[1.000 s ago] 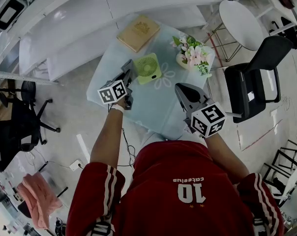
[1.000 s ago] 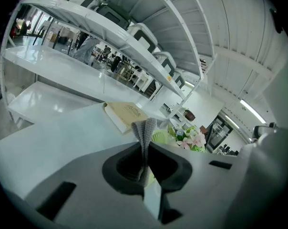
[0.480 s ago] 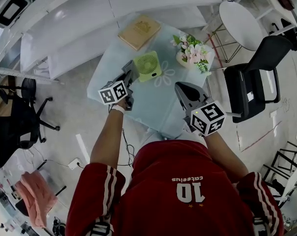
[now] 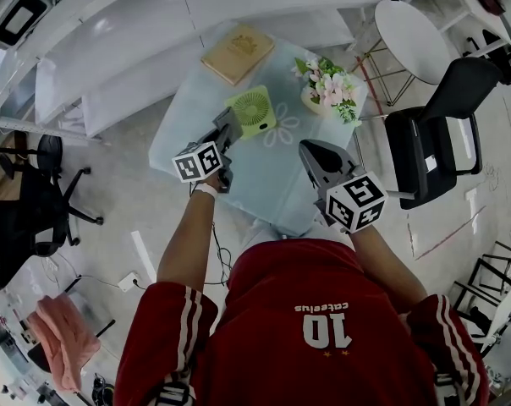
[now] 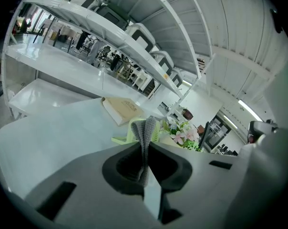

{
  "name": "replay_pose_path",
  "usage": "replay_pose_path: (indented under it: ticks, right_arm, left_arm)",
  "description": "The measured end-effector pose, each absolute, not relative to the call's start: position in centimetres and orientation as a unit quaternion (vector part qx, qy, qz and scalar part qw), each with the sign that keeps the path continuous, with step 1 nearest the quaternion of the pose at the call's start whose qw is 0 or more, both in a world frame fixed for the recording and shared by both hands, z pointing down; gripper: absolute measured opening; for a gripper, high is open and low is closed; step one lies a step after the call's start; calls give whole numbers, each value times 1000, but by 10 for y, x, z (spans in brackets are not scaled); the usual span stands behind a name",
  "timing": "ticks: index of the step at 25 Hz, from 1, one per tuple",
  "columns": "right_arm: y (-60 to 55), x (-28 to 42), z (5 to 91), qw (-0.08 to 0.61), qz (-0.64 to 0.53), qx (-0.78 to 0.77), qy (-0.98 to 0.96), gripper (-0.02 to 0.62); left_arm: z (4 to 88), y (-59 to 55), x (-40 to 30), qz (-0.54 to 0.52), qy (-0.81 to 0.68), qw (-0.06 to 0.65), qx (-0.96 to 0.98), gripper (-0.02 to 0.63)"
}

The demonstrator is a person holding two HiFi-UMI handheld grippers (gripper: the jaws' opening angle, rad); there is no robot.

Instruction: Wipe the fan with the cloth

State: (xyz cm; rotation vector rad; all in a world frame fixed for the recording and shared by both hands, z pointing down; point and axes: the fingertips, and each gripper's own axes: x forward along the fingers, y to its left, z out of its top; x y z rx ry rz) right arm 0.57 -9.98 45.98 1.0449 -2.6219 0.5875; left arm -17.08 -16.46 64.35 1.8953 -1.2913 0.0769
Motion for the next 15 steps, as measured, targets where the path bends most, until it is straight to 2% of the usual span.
replay_pose_path:
  ticks: [15]
  right_arm:
    - [-98, 25, 465, 125, 211, 377, -893, 2]
  left_arm:
    - [642, -174, -132, 40, -489, 412, 768, 26]
